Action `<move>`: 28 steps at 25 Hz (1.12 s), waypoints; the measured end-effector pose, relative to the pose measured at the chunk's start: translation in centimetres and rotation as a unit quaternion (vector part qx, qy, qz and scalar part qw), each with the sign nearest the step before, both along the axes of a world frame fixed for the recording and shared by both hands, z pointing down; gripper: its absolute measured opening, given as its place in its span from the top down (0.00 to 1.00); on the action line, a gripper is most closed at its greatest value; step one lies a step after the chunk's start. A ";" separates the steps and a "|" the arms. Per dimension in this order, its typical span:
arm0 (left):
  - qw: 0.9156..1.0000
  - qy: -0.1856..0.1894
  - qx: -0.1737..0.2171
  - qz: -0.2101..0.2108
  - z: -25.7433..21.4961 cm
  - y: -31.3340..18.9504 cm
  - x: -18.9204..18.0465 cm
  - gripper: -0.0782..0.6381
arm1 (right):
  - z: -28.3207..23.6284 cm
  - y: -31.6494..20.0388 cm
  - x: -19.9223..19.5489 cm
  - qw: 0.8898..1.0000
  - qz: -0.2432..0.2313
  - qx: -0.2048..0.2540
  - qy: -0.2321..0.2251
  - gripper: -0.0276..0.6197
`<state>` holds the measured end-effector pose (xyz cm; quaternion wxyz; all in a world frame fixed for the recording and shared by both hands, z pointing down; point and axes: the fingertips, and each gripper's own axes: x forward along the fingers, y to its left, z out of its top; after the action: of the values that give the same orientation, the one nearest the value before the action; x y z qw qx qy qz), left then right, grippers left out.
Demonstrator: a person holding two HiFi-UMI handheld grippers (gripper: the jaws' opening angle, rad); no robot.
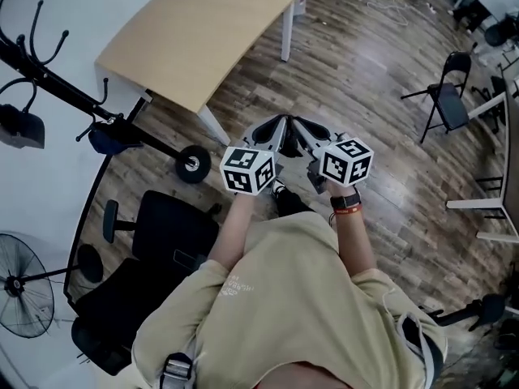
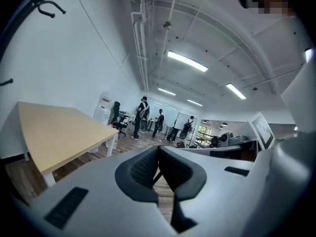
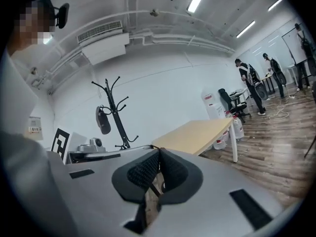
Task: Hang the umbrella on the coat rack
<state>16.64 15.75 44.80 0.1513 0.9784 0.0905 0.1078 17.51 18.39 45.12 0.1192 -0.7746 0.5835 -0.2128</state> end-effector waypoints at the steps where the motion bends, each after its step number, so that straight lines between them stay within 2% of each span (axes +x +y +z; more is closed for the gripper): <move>1: 1.000 -0.001 -0.001 -0.014 0.0 -0.9 0.7 0.86 | 0.0 -0.9 0.7 1.000 -0.013 0.000 -0.001 0.93; 8: 0.995 -0.013 0.004 -0.100 0.3 -7.7 4.3 0.86 | 0.2 -8.2 5.1 0.994 -0.106 0.000 -0.015 0.93; 15: 0.982 -0.019 0.003 -0.190 0.3 -14.4 5.4 0.86 | 0.3 -15.1 6.3 0.979 -0.203 -0.011 -0.018 0.93; 18: 0.971 -0.020 -0.004 -0.238 0.4 -17.1 4.8 0.86 | 0.5 -18.0 5.7 0.968 -0.249 -0.015 -0.018 0.93; 23: 0.949 -0.020 -0.008 -0.315 0.6 -21.7 2.0 0.86 | 0.6 -23.2 3.6 0.947 -0.322 -0.012 -0.017 0.93; 28: 0.923 -0.024 -0.011 -0.385 0.1 -26.3 -1.8 0.86 | -0.1 -28.8 0.0 0.924 -0.381 -0.012 -0.015 0.93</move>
<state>14.82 -10.50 44.93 0.1937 0.9334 -0.2955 0.0633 17.53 -10.41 45.06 0.0288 -0.4918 0.8301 -0.2611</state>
